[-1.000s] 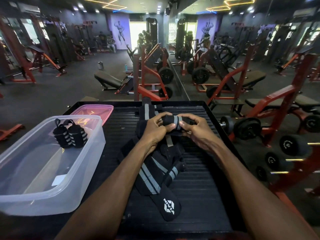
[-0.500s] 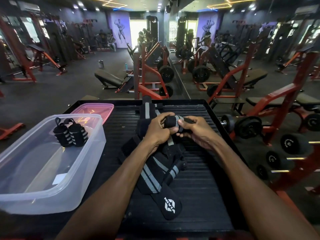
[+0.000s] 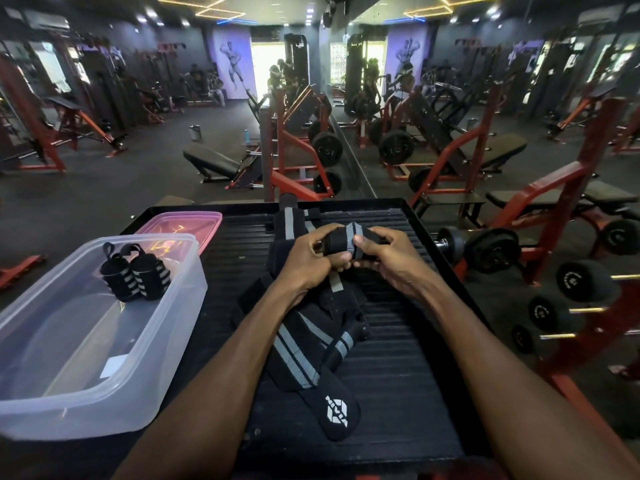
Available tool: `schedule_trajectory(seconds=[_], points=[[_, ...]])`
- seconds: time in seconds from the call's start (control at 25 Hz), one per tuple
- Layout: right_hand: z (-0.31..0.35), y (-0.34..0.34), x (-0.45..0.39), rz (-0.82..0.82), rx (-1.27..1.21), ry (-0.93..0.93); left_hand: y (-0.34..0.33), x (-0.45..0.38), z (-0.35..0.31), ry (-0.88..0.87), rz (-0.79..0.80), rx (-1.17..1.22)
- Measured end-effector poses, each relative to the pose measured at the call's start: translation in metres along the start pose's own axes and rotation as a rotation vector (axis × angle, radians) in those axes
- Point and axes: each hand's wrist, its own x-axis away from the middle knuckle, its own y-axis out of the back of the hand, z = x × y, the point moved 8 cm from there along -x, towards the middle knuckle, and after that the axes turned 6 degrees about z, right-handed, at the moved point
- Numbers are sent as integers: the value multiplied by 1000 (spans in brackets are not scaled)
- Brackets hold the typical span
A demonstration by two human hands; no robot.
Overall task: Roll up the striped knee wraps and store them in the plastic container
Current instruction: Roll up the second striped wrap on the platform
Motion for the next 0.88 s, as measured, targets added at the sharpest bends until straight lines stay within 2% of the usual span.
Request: schedule_trajectory(seconds=[0.12,0.28,0.36,0.48,0.6,0.68,0.88], points=[[2,4,1,-19,106,46,-3,2,5,65,40,-46],[-4,-5,0,23,24,-6,9,-1,9,71,-70,-114],[-6,-6,0,15,71,-13,11,-2,10,71,-75,-87],[-1,1,3,-45,238,15,5,-1,15,124,-20,-93],[12,17,5,-192,591,50,7,0,8,149,-72,-356],[20,29,9,-311,819,17,10,3,-5,77,-140,-452],[22,33,12,-272,1018,-20,8,7,-23,-61,-128,-592]])
